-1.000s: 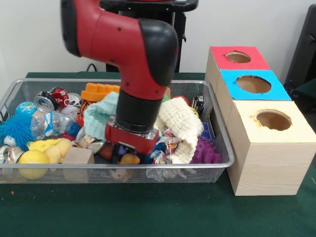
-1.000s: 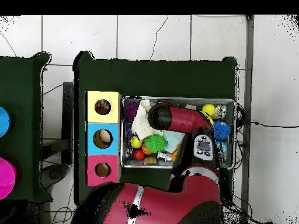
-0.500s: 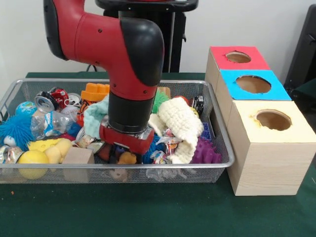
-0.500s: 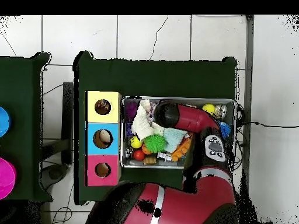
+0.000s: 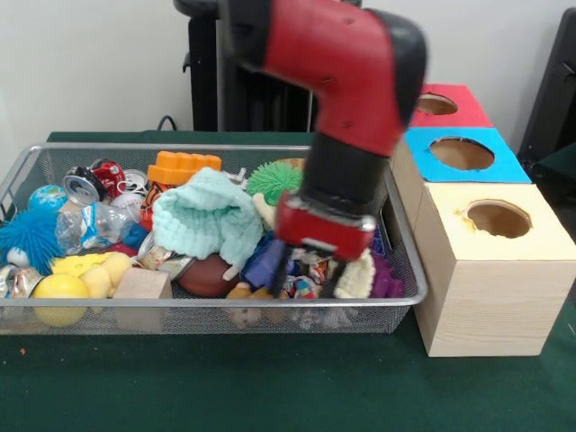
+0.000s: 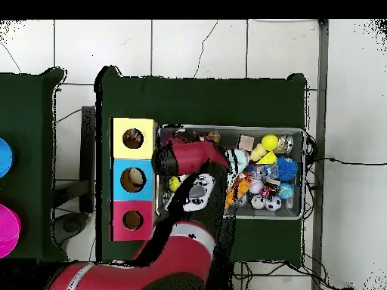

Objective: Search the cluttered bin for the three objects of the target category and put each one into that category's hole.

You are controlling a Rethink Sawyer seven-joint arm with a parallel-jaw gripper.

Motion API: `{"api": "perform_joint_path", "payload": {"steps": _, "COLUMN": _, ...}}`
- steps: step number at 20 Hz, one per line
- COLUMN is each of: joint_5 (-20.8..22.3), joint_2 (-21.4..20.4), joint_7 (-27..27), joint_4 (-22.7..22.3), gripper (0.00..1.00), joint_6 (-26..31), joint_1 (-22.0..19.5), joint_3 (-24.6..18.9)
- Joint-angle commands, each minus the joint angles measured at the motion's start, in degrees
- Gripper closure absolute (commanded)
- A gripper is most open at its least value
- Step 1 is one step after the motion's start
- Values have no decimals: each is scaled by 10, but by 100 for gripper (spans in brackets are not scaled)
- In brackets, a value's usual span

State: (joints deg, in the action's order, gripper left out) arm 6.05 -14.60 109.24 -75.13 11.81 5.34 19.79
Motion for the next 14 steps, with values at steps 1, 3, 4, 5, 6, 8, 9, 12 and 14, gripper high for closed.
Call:
{"api": "perform_joint_path", "payload": {"steps": 1, "joint_5": -11, "joint_2": 41, "joint_7": 129, "joint_4": 2, "gripper": 0, "joint_6": -32, "joint_1": 47, "joint_3": 58}}
{"api": "perform_joint_path", "payload": {"steps": 3, "joint_5": -25, "joint_2": 40, "joint_7": 120, "joint_4": -8, "gripper": 0, "joint_6": -31, "joint_1": 32, "joint_3": 27}}
{"api": "perform_joint_path", "payload": {"steps": 4, "joint_5": -33, "joint_2": 39, "joint_7": 117, "joint_4": -17, "gripper": 0, "joint_6": -27, "joint_1": 18, "joint_3": 3}}
{"api": "perform_joint_path", "payload": {"steps": 5, "joint_5": -39, "joint_2": 40, "joint_7": 111, "joint_4": -23, "gripper": 0, "joint_6": -22, "joint_1": 3, "joint_3": -20}}
{"api": "perform_joint_path", "payload": {"steps": 6, "joint_5": -40, "joint_2": 41, "joint_7": 104, "joint_4": -25, "gripper": 0, "joint_6": -23, "joint_1": -8, "joint_3": -35}}
{"api": "perform_joint_path", "payload": {"steps": 8, "joint_5": -45, "joint_2": 40, "joint_7": 95, "joint_4": -32, "gripper": 0, "joint_6": -20, "joint_1": -25, "joint_3": -59}}
{"api": "perform_joint_path", "payload": {"steps": 9, "joint_5": -43, "joint_2": 40, "joint_7": 92, "joint_4": -35, "gripper": 0, "joint_6": -24, "joint_1": -28, "joint_3": -64}}
{"api": "perform_joint_path", "payload": {"steps": 12, "joint_5": -43, "joint_2": 47, "joint_7": 91, "joint_4": -30, "gripper": 0, "joint_6": -27, "joint_1": -32, "joint_3": -67}}
{"api": "perform_joint_path", "payload": {"steps": 14, "joint_5": -44, "joint_2": 60, "joint_7": 96, "joint_4": -18, "gripper": 0, "joint_6": -30, "joint_1": -25, "joint_3": -49}}
